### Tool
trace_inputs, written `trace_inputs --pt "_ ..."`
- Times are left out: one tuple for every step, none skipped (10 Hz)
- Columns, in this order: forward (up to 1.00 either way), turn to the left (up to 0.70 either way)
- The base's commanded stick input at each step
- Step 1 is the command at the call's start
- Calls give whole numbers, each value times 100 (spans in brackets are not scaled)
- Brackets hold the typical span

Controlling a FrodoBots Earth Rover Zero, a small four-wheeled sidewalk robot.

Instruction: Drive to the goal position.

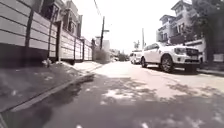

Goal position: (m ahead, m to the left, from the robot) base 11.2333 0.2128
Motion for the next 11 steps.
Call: trace_inputs --pt "100 0" --pt "100 0" --pt "100 0" --pt "100 0" --pt "100 0" --pt "100 0" --pt "100 0" --pt "100 0" --pt "100 0" --pt "100 0" --pt "100 0"
